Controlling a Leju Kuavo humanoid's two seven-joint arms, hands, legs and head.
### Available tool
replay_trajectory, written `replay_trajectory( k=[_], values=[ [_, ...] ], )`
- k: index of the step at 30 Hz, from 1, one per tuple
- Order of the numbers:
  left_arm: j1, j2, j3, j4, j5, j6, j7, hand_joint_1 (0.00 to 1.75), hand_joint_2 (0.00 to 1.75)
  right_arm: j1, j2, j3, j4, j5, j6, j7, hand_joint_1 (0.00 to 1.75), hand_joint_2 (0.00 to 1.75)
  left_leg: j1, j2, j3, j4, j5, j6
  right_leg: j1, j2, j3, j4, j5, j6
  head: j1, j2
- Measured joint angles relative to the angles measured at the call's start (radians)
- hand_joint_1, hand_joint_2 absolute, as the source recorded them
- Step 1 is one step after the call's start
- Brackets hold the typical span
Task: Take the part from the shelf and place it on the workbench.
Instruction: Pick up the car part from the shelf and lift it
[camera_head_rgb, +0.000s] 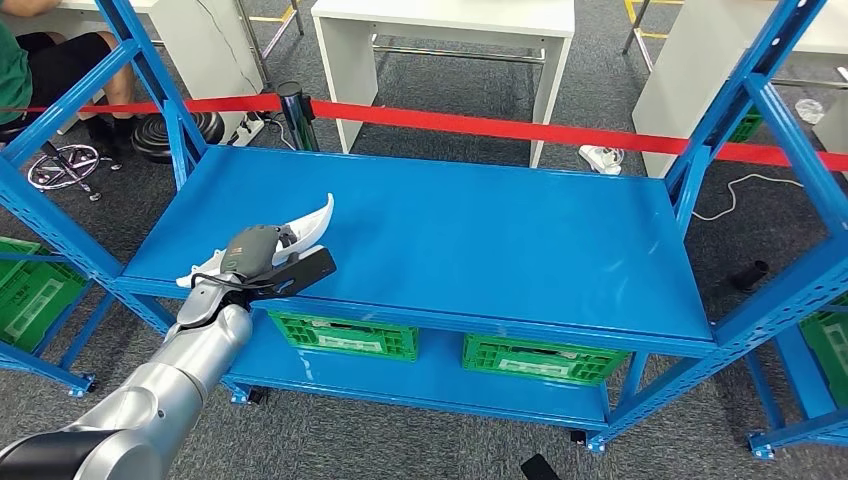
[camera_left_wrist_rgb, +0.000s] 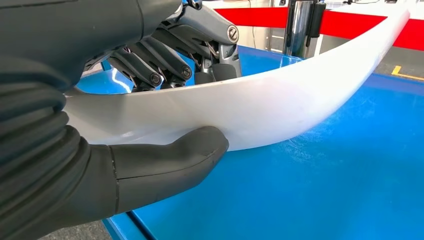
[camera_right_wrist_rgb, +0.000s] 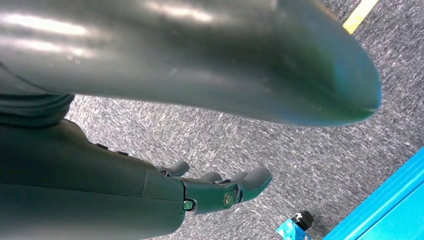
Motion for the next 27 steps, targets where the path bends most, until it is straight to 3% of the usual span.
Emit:
replay_trajectory(
  k=[8, 27],
  values=[
    [-0.005, 0.0, 0.001, -0.003, -0.029, 0.004, 0.018, 1.71, 1.75, 0.0, 0.0, 0.0, 0.0, 0.0, -0.001, 0.0, 0.0, 0.0, 0.0, 0.0, 0.0, 0.0, 0.0, 0.0, 0.0, 0.0, 0.0, 0.0, 0.0, 0.0, 0.0, 0.0],
    [-0.037, -0.012, -0.023, -0.035, -0.062, 0.042, -0.035, 1.71, 1.75, 0.0, 0.0, -0.018, 0.0, -0.009, -0.009, 0.0, 0.0, 0.0, 0.0, 0.0, 0.0, 0.0, 0.0, 0.0, 0.0, 0.0, 0.0, 0.0, 0.0, 0.0, 0.0, 0.0]
  ],
)
